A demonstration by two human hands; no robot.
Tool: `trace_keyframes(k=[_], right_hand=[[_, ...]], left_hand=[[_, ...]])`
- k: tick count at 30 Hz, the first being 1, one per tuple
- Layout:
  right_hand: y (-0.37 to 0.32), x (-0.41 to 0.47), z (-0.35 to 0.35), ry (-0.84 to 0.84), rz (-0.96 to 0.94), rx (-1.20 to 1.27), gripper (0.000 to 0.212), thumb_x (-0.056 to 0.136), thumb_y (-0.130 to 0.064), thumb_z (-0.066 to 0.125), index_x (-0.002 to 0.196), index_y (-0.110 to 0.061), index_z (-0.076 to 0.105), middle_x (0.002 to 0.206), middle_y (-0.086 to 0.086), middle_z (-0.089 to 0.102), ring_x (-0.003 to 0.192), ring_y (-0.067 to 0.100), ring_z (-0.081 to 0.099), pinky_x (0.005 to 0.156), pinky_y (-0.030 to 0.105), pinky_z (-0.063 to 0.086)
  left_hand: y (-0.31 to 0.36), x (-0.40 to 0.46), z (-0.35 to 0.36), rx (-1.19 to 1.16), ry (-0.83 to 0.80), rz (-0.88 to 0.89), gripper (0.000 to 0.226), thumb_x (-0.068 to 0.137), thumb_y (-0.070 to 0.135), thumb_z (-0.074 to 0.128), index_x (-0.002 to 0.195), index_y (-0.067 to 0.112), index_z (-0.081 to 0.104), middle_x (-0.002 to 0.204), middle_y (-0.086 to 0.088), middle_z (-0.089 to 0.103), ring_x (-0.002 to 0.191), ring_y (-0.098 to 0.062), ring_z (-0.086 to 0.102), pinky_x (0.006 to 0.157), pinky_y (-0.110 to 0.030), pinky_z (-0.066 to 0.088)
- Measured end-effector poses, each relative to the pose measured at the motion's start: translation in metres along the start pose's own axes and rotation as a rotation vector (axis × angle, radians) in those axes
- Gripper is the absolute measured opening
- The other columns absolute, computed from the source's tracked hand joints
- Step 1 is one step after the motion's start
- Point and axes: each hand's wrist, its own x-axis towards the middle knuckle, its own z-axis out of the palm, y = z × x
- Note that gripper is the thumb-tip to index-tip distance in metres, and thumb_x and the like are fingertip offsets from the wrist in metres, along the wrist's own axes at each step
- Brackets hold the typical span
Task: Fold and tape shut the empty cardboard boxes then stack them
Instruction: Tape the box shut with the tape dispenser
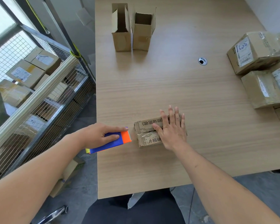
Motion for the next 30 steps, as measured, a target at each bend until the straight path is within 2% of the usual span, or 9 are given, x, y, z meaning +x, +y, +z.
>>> trace_keyframes(k=[2,6,8,10,12,15,19,24,30], right_hand=[[-0.007,-0.002,0.001,0.104,-0.015,-0.05,0.068,0.104,-0.065,0.022,0.161,-0.028,0.014,0.169,0.017,-0.011,0.156,0.035,-0.015,0.124,0.059,-0.008],[-0.048,-0.022,0.003,0.233,-0.009,0.002,0.07,0.093,-0.029,0.069,0.155,-0.019,0.037,0.162,0.025,0.022,0.15,0.042,0.026,0.119,0.062,0.024],[-0.065,-0.028,0.01,0.197,0.024,0.151,0.073,0.098,-0.045,0.057,0.16,-0.018,0.028,0.165,0.026,0.013,0.154,0.042,0.012,0.123,0.06,0.016],[-0.07,-0.029,0.015,0.088,0.046,0.175,0.092,0.096,-0.077,0.027,0.163,-0.021,0.0,0.166,0.024,-0.016,0.154,0.037,-0.019,0.125,0.055,-0.008],[-0.069,-0.029,0.017,0.01,0.027,0.132,0.103,0.089,-0.086,0.02,0.161,-0.022,-0.017,0.161,0.022,-0.034,0.149,0.035,-0.035,0.122,0.053,-0.017],[-0.069,-0.029,0.015,-0.015,0.012,0.093,0.1,0.092,-0.082,0.019,0.161,-0.02,-0.018,0.158,0.024,-0.039,0.146,0.037,-0.039,0.122,0.057,-0.015],[-0.073,-0.027,0.014,-0.022,0.032,0.083,0.099,0.088,-0.08,0.003,0.161,-0.016,-0.011,0.158,0.027,-0.035,0.146,0.04,-0.037,0.121,0.059,-0.015],[-0.075,-0.029,0.011,-0.01,0.019,0.079,0.093,0.096,-0.074,0.016,0.162,-0.012,-0.006,0.16,0.03,-0.029,0.147,0.044,-0.033,0.121,0.061,-0.015],[-0.075,-0.029,0.011,-0.008,-0.015,0.038,0.094,0.097,-0.071,0.027,0.161,-0.011,-0.007,0.159,0.033,-0.029,0.147,0.047,-0.031,0.12,0.064,-0.013]], left_hand=[[0.001,0.005,0.004,0.034,-0.001,-0.025,0.046,0.106,0.048,0.044,0.14,0.076,0.028,0.142,0.049,0.038,0.129,-0.001,0.051,0.107,-0.033,0.042],[0.009,0.016,0.01,0.047,0.045,-0.047,0.045,0.105,0.05,0.042,0.14,0.074,0.029,0.143,0.036,0.05,0.12,-0.008,0.056,0.098,-0.029,0.044],[0.01,0.02,0.015,0.032,0.057,-0.063,0.045,0.104,0.052,0.042,0.139,0.076,0.028,0.142,0.03,0.054,0.12,-0.011,0.057,0.1,-0.031,0.046],[0.009,0.023,0.021,-0.003,0.061,-0.097,0.044,0.102,0.055,0.042,0.139,0.075,0.029,0.144,0.026,0.054,0.126,-0.013,0.055,0.105,-0.036,0.045],[0.009,0.025,0.023,-0.043,0.074,-0.128,0.043,0.102,0.054,0.043,0.142,0.068,0.034,0.148,0.02,0.053,0.133,-0.015,0.051,0.11,-0.035,0.042],[0.017,0.026,0.022,-0.086,0.069,-0.158,0.045,0.106,0.046,0.046,0.15,0.055,0.039,0.153,0.012,0.049,0.137,-0.018,0.047,0.106,-0.028,0.037],[0.022,0.03,0.018,-0.086,0.026,-0.205,0.044,0.106,0.049,0.042,0.15,0.056,0.037,0.155,0.011,0.046,0.136,-0.022,0.046,0.107,-0.032,0.037],[0.028,0.039,0.01,-0.039,-0.043,-0.255,0.043,0.105,0.054,0.038,0.147,0.062,0.035,0.156,0.01,0.045,0.135,-0.025,0.046,0.111,-0.043,0.041],[0.029,0.04,0.015,0.028,0.017,-0.299,0.045,0.106,0.047,0.04,0.151,0.048,0.041,0.157,0.005,0.045,0.141,-0.025,0.042,0.114,-0.037,0.035]])
